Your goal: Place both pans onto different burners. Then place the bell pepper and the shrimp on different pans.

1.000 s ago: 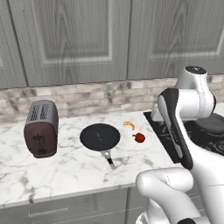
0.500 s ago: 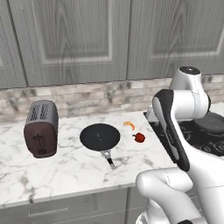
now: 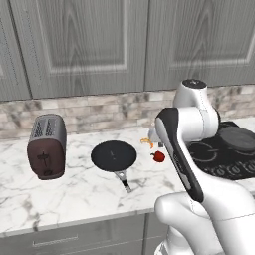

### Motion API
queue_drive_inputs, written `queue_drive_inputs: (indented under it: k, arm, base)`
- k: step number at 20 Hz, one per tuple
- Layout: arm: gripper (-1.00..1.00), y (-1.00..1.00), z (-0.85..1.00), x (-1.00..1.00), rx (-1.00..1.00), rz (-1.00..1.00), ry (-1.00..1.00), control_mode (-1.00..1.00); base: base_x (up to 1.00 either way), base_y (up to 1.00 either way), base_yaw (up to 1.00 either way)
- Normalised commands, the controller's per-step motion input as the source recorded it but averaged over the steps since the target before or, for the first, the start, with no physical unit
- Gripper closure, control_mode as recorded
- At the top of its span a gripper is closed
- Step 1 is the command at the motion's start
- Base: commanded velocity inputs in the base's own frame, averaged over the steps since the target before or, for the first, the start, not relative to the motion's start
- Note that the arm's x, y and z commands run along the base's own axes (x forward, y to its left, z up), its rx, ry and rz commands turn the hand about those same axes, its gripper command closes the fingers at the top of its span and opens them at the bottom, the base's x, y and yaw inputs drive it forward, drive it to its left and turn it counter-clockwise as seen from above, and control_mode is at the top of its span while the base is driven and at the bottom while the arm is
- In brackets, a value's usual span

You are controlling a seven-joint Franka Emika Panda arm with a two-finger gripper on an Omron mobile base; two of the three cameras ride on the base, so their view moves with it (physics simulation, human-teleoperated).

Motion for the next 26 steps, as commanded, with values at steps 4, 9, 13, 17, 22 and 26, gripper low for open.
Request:
queue_drive_inputs:
  k: [4,9,13,17,22,26]
  arm:
    - [-1.0,0.43,-0.26,0.0,0.0,0.0,0.01,-1.0]
    - [-1.0,0.4,-0.36,0.0,0.0,0.0,0.0,-1.0]
    - [-1.0,0.35,-0.3,0.0,0.0,0.0,0.0,-1.0]
    - [-1.0,0.26,-0.19,0.0,0.0,0.0,0.0,-1.0]
    - [-1.0,0.22,-0.2,0.0,0.0,0.0,0.0,-1.0]
    - [-1.0,0.21,-0.15,0.01,0.0,0.0,0.0,-1.0]
  base:
    - [0.0,0.0,0.0]
    - [0.0,0.0,0.0]
    - [0.0,0.0,0.0]
    - [0.0,0.0,0.0]
    - [0.0,0.0,0.0]
    - [0.0,0.0,0.0]
